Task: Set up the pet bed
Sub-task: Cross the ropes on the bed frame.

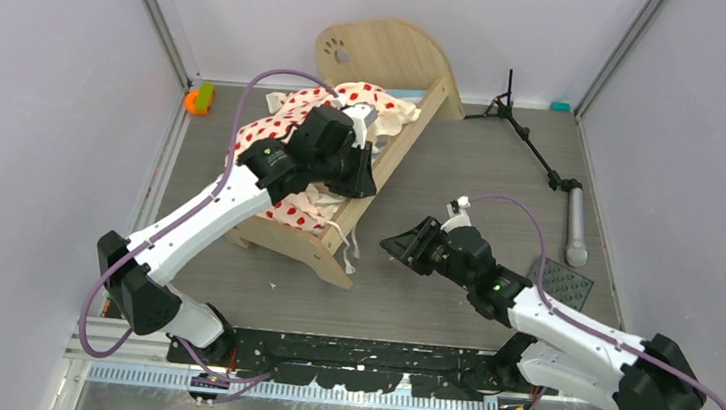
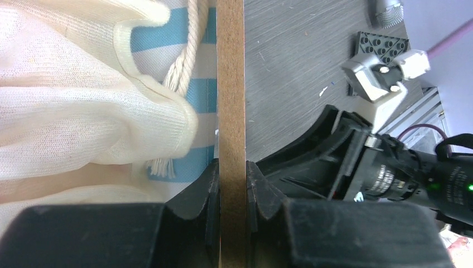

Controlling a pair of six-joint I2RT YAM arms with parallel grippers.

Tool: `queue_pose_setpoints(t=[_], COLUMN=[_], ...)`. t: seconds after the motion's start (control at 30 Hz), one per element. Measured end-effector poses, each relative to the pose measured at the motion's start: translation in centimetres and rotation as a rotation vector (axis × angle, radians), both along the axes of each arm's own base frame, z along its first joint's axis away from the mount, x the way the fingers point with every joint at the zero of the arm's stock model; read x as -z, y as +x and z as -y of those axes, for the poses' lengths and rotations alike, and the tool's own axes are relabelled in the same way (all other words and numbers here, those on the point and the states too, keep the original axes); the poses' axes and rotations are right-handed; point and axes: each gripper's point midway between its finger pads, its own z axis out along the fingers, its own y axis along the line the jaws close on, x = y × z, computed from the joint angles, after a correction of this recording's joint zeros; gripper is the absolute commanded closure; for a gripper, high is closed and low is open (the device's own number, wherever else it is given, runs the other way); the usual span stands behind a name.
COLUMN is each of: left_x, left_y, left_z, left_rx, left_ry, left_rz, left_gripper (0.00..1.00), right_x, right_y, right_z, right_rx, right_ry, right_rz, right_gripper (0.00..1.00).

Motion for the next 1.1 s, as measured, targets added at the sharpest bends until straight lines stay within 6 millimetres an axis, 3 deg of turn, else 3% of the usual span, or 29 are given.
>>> queue_pose_setpoints(t=[0.23,0.57,0.87,1.1], left_x=[2.1,11.4,13.0,15.1], left_y=[-0.6,-3.9,-4.4,-6.6], left_z=[-0.3,-0.7,-1.1,-0.3], left_rx=[0.060,0.236,0.337,0.522], left_ry=[0.051,0.344,0.449,0.533], left_rz=[-0.010,-0.024,0.047,0.093], left_gripper=[1.00,1.00,1.00,1.00], right_x=[-0.4,-3.8,-3.7,-4.4], right_y=[-1.1,-0.9,-1.8,-2.4], right_z=[4.4,8.9,12.1,14.1], right_rx=[0.057,0.166,0.219,0.256], right_ry=[-0.166,-0.295,-0.378,-0.410], right_rz=[0.072,0.202,0.237,0.268], right_gripper=[0.45,0.44,0.41,0.40])
